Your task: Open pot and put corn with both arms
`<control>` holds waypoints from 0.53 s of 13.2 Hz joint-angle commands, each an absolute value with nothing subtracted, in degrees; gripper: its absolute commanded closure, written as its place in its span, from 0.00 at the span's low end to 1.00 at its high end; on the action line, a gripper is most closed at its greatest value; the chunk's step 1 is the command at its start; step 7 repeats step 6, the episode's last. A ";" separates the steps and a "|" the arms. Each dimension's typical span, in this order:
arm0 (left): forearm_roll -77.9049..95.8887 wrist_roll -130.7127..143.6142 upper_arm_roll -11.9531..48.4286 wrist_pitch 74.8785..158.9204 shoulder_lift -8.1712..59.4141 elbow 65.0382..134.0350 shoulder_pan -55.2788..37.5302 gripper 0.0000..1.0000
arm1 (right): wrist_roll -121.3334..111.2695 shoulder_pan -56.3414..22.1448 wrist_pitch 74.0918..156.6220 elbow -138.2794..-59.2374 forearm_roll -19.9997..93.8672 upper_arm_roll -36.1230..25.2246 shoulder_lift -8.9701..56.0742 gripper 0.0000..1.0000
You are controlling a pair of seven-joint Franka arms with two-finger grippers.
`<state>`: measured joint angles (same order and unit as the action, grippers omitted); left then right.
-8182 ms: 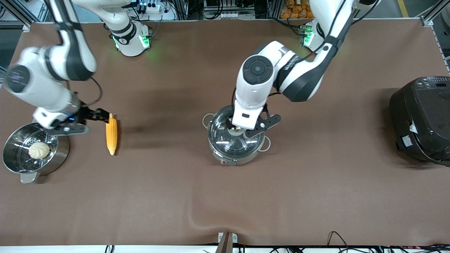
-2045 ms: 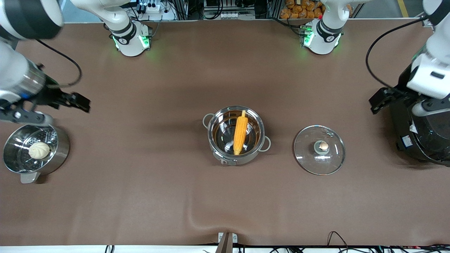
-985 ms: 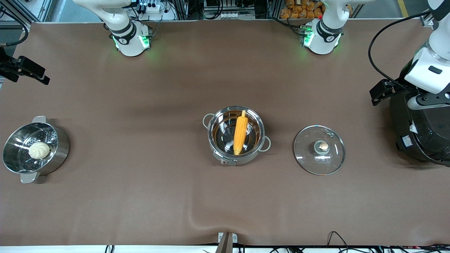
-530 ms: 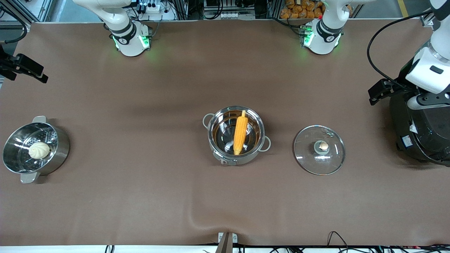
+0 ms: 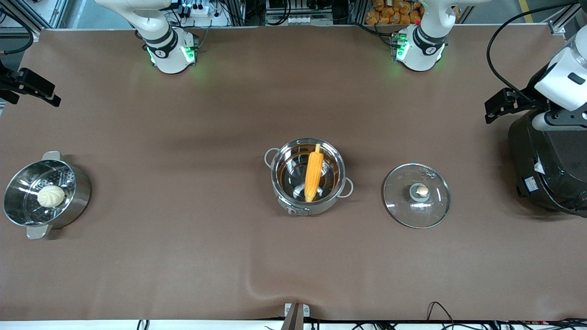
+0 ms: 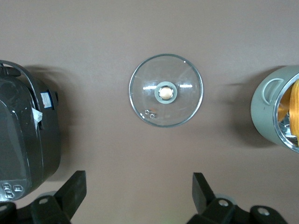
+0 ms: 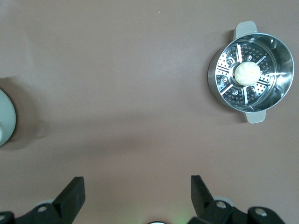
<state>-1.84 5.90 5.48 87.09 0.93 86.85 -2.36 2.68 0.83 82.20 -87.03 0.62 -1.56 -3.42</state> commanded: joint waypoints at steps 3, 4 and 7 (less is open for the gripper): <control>-0.44 5.10 4.40 84.81 0.26 86.04 -3.16 0.00 | 1.76 2.20 81.65 -89.03 0.00 -0.70 -5.63 0.00; -0.53 5.10 4.31 84.81 0.26 85.26 -3.08 0.00 | 0.63 2.20 81.74 -89.03 -0.09 -0.70 -5.71 0.00; -0.62 5.19 4.13 84.73 0.35 84.38 -3.16 0.00 | 0.00 2.28 81.74 -88.86 -0.09 -0.70 -5.71 0.00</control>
